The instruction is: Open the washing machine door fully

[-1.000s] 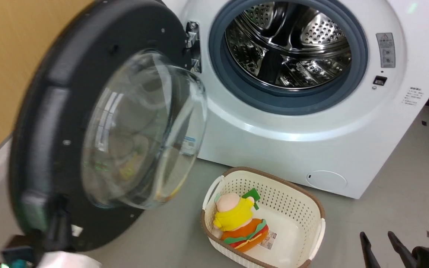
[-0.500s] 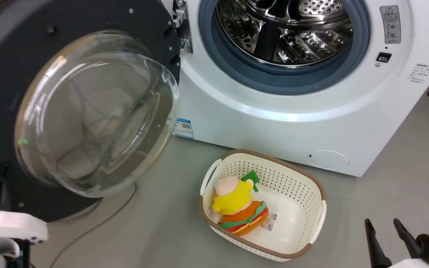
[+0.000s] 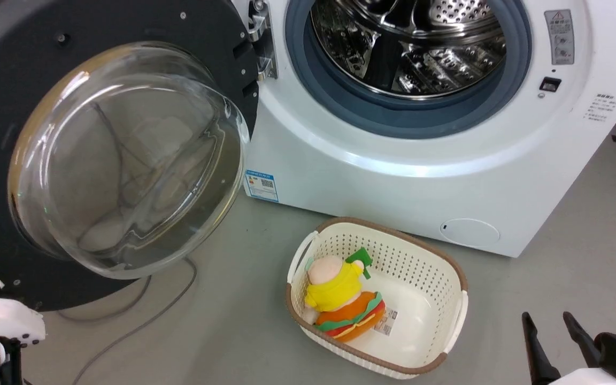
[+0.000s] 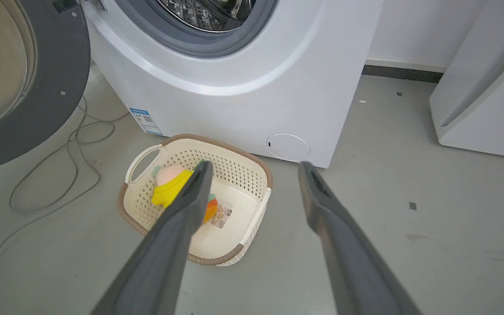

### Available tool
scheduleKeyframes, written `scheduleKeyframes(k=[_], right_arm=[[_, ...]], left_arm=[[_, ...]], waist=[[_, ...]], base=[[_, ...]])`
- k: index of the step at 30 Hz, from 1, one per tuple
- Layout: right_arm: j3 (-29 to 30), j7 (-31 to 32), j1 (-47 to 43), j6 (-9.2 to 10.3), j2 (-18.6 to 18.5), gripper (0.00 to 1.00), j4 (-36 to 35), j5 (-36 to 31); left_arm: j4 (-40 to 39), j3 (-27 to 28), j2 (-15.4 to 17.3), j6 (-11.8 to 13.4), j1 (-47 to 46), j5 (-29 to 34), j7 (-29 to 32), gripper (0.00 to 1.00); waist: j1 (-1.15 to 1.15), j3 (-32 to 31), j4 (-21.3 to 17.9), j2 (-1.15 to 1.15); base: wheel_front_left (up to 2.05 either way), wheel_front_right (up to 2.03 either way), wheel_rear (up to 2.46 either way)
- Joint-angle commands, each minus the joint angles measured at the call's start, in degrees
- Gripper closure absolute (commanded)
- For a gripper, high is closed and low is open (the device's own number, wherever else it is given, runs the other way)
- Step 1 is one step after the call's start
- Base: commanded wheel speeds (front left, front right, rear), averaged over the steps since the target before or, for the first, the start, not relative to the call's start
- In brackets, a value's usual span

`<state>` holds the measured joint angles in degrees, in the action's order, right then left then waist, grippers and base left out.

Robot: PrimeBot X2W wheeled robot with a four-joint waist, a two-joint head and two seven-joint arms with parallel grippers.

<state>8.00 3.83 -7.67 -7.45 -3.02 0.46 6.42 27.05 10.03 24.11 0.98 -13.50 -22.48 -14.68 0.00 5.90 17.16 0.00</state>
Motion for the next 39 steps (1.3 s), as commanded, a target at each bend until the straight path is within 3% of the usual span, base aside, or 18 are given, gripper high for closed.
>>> scheduleKeyframes(k=[1,9,10,11,12,13,14,27,39], right_arm=[[-0.16,-0.57,0.58,-0.03,0.14,0.0,0.34,-0.16],[-1.81,-2.3,-0.82,-0.03,0.14,0.0,2.43,1.37],[-1.87,-2.52,-0.93,-0.03,0.14,0.0,2.46,1.4],[-1.97,-2.71,-0.99,-0.03,0.14,0.0,2.51,1.41],[-2.13,-2.83,-1.03,-0.03,0.14,0.0,2.61,1.39],[-2.27,-3.0,-1.05,-0.03,0.14,0.0,2.67,1.38],[-2.39,-3.13,-1.06,-0.03,0.14,0.0,2.75,1.37],[-3.2,-4.6,-1.34,-0.03,0.14,0.0,2.25,0.93],[-5.2,-2.69,-1.82,-0.03,0.14,0.0,-2.26,-1.27]], left_arm=[[-0.7,0.56,-0.58,-0.15,1.3,0.9,-0.3,1.0],[-9.75,2.65,-5.35,-1.12,11.61,3.38,-0.31,1.0],[-11.09,2.64,-6.22,-0.94,13.01,3.65,-0.31,0.9],[-12.19,2.42,-7.16,-0.83,14.42,3.8,-0.31,0.64],[-13.32,2.14,-7.96,-0.63,15.73,4.08,-0.31,0.5],[-14.53,1.82,-8.91,-0.21,17.08,4.41,-0.31,0.14],[-15.64,1.45,-9.8,0.28,18.42,4.73,-0.31,0.0],[-26.22,-4.48,-13.74,1.68,25.89,7.75,2.24,0.0],[-25.31,-11.89,-14.27,-1.27,20.81,9.62,4.2,0.0]], waist=[[0.0,-0.89,-0.17,0.0],[0.0,-5.31,-1.52,0.0],[0.0,-5.53,-1.6,0.0],[0.0,-5.73,-1.71,0.0],[0.0,-5.95,-1.84,0.0],[0.0,-6.14,-1.96,0.0],[0.0,-6.33,-2.09,0.0],[0.0,-8.22,-4.04,0.0],[0.0,-8.9,-12.84,0.0]], base=[[0.0,0.0,0.0],[0.0,0.0,0.0],[0.0,0.0,0.0],[0.0,0.0,0.0],[0.0,0.0,0.0],[0.0,0.0,0.0],[0.0,0.0,0.0],[0.0,0.0,0.0],[0.0,0.0,0.0]])
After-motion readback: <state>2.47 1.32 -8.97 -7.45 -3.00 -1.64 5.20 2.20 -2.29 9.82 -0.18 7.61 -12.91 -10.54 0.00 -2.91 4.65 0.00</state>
